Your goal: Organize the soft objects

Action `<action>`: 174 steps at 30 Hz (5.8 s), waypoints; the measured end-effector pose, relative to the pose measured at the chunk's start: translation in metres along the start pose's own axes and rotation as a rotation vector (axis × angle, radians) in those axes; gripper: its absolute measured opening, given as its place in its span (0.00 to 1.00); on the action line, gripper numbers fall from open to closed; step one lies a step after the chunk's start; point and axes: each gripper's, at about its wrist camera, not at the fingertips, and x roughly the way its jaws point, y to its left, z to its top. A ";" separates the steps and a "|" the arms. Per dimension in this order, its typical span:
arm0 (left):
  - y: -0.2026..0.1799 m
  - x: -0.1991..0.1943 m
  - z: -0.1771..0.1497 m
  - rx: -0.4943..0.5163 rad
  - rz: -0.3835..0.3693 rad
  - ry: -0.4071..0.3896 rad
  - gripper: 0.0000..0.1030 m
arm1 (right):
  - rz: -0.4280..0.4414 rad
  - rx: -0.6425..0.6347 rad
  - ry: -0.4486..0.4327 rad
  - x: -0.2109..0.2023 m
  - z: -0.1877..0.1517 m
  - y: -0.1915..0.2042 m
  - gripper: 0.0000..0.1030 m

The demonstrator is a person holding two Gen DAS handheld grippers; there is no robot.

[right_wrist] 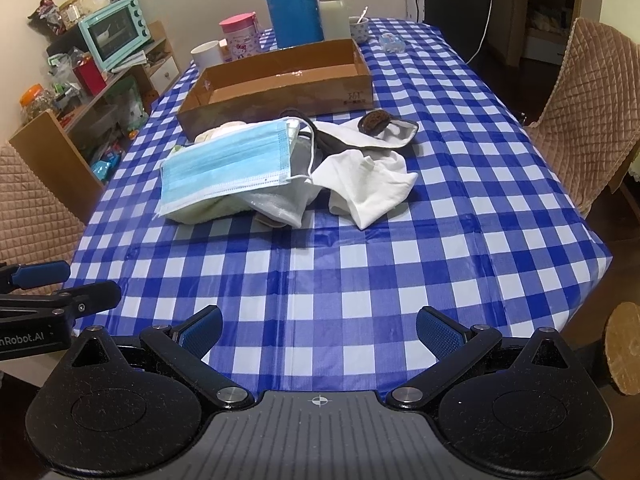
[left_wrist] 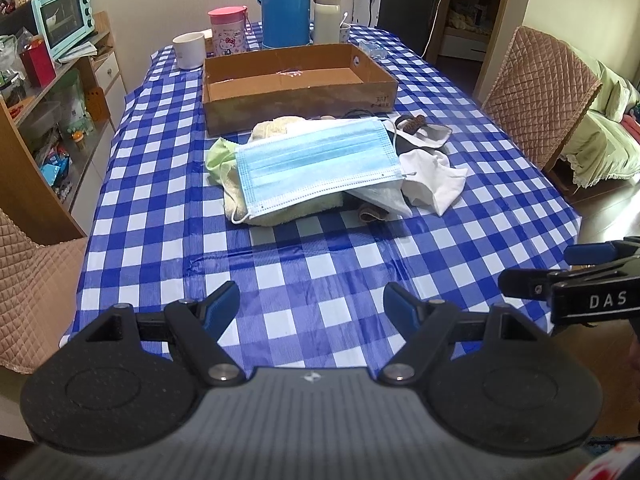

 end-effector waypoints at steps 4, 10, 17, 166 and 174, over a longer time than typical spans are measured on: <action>0.000 0.009 0.003 0.002 0.000 0.004 0.75 | 0.007 0.001 -0.019 0.004 0.004 -0.005 1.00; -0.005 0.021 0.007 0.038 0.020 -0.022 0.73 | 0.026 0.011 -0.042 0.009 0.010 -0.014 1.00; -0.013 0.040 0.013 0.109 0.060 -0.053 0.68 | 0.042 0.007 -0.064 0.020 0.020 -0.024 1.00; 0.041 0.139 0.217 0.288 0.333 -0.222 0.02 | 0.277 -0.263 -0.177 0.120 0.250 -0.058 0.17; 0.043 0.195 0.271 0.361 0.329 -0.238 0.03 | 0.272 -0.236 -0.158 0.176 0.307 -0.048 0.17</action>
